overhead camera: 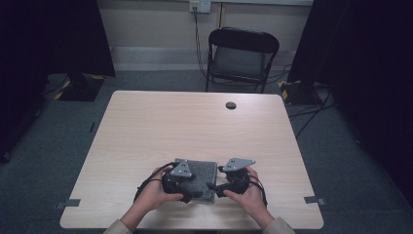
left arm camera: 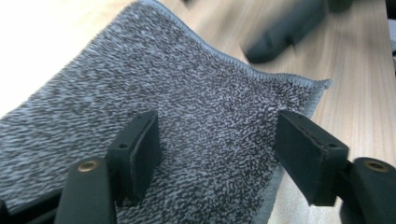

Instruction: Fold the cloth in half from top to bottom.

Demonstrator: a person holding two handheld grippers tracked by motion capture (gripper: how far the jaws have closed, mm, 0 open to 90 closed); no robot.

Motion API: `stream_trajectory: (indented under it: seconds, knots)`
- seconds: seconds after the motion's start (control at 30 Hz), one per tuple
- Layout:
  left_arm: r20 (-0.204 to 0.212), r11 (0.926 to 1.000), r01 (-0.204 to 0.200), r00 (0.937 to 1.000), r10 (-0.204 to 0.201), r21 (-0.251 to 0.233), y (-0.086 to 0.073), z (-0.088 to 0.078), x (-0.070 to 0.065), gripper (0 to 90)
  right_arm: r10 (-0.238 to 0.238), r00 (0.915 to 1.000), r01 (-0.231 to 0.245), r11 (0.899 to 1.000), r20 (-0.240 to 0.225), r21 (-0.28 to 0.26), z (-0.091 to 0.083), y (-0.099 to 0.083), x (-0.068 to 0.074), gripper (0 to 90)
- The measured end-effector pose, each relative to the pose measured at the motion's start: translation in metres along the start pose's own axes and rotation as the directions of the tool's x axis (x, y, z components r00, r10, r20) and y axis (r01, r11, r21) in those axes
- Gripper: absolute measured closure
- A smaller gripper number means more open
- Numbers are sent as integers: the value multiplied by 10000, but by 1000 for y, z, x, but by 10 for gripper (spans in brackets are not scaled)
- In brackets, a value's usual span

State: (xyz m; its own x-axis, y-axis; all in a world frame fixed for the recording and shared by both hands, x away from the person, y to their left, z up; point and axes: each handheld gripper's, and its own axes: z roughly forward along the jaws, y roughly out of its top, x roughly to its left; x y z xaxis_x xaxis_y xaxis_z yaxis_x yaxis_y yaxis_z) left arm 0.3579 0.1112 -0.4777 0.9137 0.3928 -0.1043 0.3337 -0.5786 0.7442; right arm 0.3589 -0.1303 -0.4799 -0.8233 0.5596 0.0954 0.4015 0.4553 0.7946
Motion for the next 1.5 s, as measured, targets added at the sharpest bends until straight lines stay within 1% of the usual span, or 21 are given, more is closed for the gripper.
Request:
stream_trajectory:
  seconds: [0.07,0.1,0.17,0.27,0.3,0.37,0.43,0.47,0.6,0.7,0.83,0.9,0.97,1.0,1.03,1.1,1.17,1.27,1.37,1.43,1.5]
  knots:
    - [-268,9998,57,9996,-62,-190,0,-8,3,289,-127,9998,131,9996,-155,240,6,-5,5,217]
    - [-371,9996,60,9993,-70,-268,-1,-12,5,285,-279,9996,283,9988,-110,411,7,-6,7,218]
    - [-559,9998,50,9984,-61,-195,-6,-20,8,280,-540,9985,541,9965,-39,644,8,-9,8,230]
    - [-793,9998,171,9967,-167,40,-17,-28,13,283,-648,9979,642,9946,46,821,8,-11,7,234]
    - [-885,9998,136,9960,-120,175,-22,-30,14,289,-662,9978,656,9944,40,827,8,-12,6,236]
    - [-869,9991,51,9962,-15,412,-32,-32,15,304,-624,9980,618,9947,54,826,8,-14,6,236]
    - [-701,9991,-113,9974,142,415,-38,-30,13,303,-555,9985,551,9954,30,787,9,-15,5,235]
    - [-762,9991,-222,9968,249,366,-39,-30,12,304,-524,9986,518,9955,48,788,10,-15,6,235]
    - [-735,9995,-179,9971,199,266,-36,-33,12,289,-480,9988,478,9960,4,749,10,-16,5,234]
    - [-707,9997,50,9975,-67,-245,-30,-41,12,251,-502,9987,507,9967,-93,629,7,-14,4,217]
    - [-942,9988,45,9955,-91,-487,-26,-51,17,212,-517,9979,541,9965,-399,635,3,-11,1,182]
    - [-994,9981,152,9948,-211,-603,-26,-55,19,207,-303,9984,331,9977,-481,590,0,-10,-1,173]
    - [-941,9981,54,9955,-112,-614,-27,-58,21,194,-235,9983,264,9982,-539,547,-3,-9,-4,169]
    - [-1009,9980,85,9948,-148,-631,-27,-60,21,186,-192,9982,225,9980,-566,583,-5,-9,-5,167]
    - [-994,9973,207,9947,-277,-707,-28,-61,21,185,-158,9978,199,9978,-647,634,-7,-8,-6,164]
    - [-994,9970,487,9936,-545,-598,-29,-64,22,181,-214,9972,263,9974,-716,678,-11,-7,-8,161]
    - [-1124,9974,532,9920,-583,-478,-30,-65,23,176,-159,9972,205,9979,-734,622,-15,-6,-10,162]
    - [-1114,9957,678,9910,-746,-636,-33,-68,24,176,-176,9971,218,9981,-739,573,-20,-7,-12,163]
    - [-1169,9966,630,9907,-689,-530,-35,-72,23,176,-183,9971,229,9977,-734,635,-23,-9,-13,163]
    - [-1164,9962,663,9905,-726,-571,-37,-74,22,176,-176,9966,232,9973,-802,690,-25,-12,-14,165]
    - [-1307,9960,675,9886,-746,-580,-39,-77,23,175,-166,9968,220,9975,-784,677,-27,-13,-14,167]
